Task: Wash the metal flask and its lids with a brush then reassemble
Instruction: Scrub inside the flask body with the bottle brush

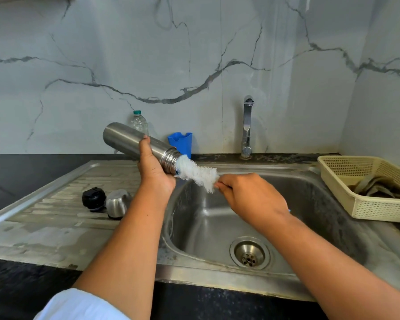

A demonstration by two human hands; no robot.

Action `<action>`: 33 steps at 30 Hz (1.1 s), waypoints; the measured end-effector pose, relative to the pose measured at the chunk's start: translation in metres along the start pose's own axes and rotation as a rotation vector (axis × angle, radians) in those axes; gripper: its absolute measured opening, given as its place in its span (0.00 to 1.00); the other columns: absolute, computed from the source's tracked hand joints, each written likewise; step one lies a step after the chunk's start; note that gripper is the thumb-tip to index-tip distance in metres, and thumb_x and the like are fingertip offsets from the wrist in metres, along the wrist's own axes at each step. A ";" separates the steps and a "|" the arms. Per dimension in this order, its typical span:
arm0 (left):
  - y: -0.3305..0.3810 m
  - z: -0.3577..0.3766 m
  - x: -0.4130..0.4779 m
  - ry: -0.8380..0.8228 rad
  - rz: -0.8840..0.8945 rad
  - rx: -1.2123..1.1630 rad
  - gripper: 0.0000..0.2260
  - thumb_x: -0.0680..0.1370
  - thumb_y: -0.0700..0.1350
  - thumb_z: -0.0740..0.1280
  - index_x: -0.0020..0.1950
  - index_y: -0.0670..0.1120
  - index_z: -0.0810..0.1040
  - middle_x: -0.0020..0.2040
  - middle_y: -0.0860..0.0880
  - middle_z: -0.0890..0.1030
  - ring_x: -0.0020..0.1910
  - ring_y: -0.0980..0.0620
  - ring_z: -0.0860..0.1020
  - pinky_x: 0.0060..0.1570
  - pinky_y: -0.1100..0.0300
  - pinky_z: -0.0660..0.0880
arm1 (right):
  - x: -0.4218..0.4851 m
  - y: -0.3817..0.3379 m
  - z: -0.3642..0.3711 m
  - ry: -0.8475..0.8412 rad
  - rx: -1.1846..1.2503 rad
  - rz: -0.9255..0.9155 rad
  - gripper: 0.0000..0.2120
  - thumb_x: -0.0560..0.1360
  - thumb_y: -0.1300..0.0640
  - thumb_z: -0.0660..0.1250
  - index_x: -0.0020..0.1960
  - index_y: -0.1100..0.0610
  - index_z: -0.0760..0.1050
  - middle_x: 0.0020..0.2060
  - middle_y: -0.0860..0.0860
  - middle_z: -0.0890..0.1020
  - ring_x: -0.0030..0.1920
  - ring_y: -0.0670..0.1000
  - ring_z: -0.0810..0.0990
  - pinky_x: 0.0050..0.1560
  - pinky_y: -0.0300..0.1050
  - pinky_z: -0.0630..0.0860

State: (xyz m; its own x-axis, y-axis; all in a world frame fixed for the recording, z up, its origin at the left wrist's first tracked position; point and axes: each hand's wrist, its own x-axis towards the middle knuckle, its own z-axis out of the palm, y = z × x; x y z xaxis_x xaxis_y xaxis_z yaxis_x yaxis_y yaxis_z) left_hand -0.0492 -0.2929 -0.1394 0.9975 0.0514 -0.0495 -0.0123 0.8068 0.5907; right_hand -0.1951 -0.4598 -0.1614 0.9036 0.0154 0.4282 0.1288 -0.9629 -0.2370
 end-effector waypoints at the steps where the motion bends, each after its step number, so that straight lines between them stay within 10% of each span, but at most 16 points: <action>1: 0.001 0.000 0.001 0.004 -0.003 0.001 0.21 0.76 0.57 0.73 0.60 0.45 0.77 0.42 0.47 0.83 0.34 0.49 0.84 0.36 0.53 0.82 | -0.001 0.002 -0.003 0.012 -0.026 0.003 0.16 0.84 0.41 0.55 0.58 0.46 0.80 0.42 0.47 0.83 0.41 0.54 0.81 0.42 0.52 0.80; 20: 0.007 -0.002 0.000 0.062 -0.049 -0.072 0.21 0.76 0.57 0.73 0.60 0.45 0.77 0.43 0.47 0.83 0.33 0.49 0.85 0.43 0.48 0.85 | 0.000 -0.006 -0.009 0.304 -0.336 -0.097 0.08 0.68 0.56 0.80 0.40 0.47 0.82 0.33 0.44 0.77 0.33 0.50 0.78 0.22 0.40 0.68; 28: -0.001 0.005 -0.007 0.029 -0.066 -0.067 0.18 0.77 0.57 0.72 0.57 0.45 0.77 0.39 0.48 0.81 0.31 0.50 0.84 0.41 0.51 0.84 | -0.002 -0.003 -0.012 0.304 -0.312 -0.123 0.07 0.71 0.56 0.78 0.41 0.48 0.81 0.33 0.45 0.78 0.33 0.51 0.78 0.23 0.42 0.69; 33: 0.016 -0.002 -0.003 0.021 0.019 -0.137 0.19 0.76 0.57 0.73 0.59 0.45 0.77 0.45 0.47 0.83 0.36 0.49 0.85 0.41 0.53 0.83 | -0.003 0.013 -0.026 0.181 -0.110 -0.135 0.14 0.84 0.42 0.57 0.52 0.46 0.78 0.44 0.45 0.79 0.42 0.53 0.81 0.37 0.47 0.73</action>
State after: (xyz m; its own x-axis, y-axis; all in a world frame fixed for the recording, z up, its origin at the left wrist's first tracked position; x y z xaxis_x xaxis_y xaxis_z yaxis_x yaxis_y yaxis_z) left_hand -0.0528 -0.2789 -0.1314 0.9953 0.0785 -0.0574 -0.0418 0.8785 0.4759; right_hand -0.2070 -0.4795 -0.1433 0.7920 0.1068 0.6011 0.1889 -0.9791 -0.0749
